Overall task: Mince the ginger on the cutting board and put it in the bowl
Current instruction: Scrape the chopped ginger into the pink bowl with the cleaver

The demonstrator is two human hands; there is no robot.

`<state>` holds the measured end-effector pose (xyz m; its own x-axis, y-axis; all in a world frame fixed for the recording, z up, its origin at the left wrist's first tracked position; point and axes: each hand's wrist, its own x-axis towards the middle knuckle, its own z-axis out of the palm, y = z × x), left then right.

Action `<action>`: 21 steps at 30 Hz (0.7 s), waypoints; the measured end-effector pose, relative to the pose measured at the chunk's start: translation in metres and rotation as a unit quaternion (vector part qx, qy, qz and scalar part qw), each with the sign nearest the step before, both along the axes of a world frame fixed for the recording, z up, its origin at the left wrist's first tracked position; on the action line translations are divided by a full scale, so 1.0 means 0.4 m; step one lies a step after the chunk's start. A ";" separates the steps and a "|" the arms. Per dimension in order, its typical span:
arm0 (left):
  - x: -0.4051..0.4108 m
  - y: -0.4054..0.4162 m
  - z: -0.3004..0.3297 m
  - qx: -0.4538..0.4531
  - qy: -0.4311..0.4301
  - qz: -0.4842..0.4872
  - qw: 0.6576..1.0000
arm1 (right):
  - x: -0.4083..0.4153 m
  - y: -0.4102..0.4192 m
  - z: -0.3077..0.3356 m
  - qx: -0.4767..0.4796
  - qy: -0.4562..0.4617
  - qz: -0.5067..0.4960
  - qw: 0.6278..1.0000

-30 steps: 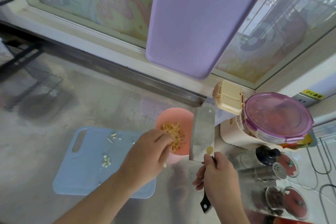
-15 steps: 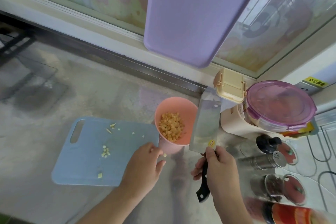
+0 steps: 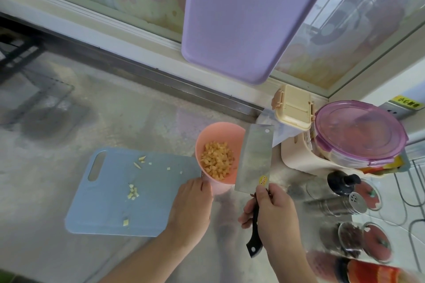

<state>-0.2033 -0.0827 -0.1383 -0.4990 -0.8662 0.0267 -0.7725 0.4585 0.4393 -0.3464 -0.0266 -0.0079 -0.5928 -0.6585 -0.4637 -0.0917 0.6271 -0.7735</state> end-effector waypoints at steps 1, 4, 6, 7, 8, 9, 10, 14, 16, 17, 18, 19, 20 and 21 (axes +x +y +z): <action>0.006 0.008 0.011 -0.003 0.003 -0.017 1.000 | -0.002 -0.001 -0.002 -0.002 -0.002 0.000 1.000; 0.034 0.028 0.077 -0.004 0.076 -0.073 0.994 | -0.011 -0.005 -0.003 -0.012 -0.003 -0.001 1.000; 0.043 0.017 0.155 0.014 0.141 -0.116 0.983 | -0.020 -0.008 0.001 -0.021 -0.005 -0.004 1.000; 0.039 -0.001 0.192 0.011 0.171 -0.118 0.978 | -0.023 -0.010 0.003 -0.024 -0.005 -0.005 1.000; 0.029 -0.027 0.218 -0.001 0.198 -0.099 0.975 | -0.027 -0.012 0.003 -0.029 -0.003 -0.007 1.000; 0.015 -0.057 0.232 -0.012 0.218 -0.068 0.973 | -0.030 -0.013 0.003 -0.032 0.000 -0.007 0.999; 0.000 -0.086 0.233 -0.020 0.227 -0.040 0.973 | -0.032 -0.011 0.001 -0.033 0.004 -0.004 0.999; -0.013 -0.144 0.182 0.014 0.173 -0.035 0.984 | -0.026 -0.003 -0.003 -0.025 0.017 0.013 0.999; 0.016 -0.145 0.179 0.014 0.196 -0.027 0.980 | -0.023 0.003 -0.006 -0.022 0.025 0.018 0.999; 0.034 -0.146 0.186 0.014 0.214 -0.017 0.977 | -0.021 0.008 -0.008 -0.020 0.030 0.023 0.999; 0.052 -0.148 0.193 0.018 0.233 0.001 0.972 | -0.018 0.017 -0.012 -0.022 0.029 0.031 0.999; 0.073 -0.150 0.198 0.023 0.249 0.029 0.968 | -0.011 0.024 -0.017 -0.027 0.027 0.033 0.999; 0.097 -0.155 0.197 0.022 0.259 0.066 0.964 | -0.005 0.034 -0.029 -0.037 0.027 0.037 0.998; 0.122 -0.161 0.191 0.019 0.260 0.105 0.960 | 0.009 0.044 -0.037 -0.043 0.020 0.040 0.998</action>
<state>-0.1546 -0.1470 -0.0619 -0.2409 -0.9517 0.1904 -0.5177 0.2920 0.8042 -0.3427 -0.0092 -0.0228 -0.5538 -0.7406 -0.3805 -0.1700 0.5479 -0.8191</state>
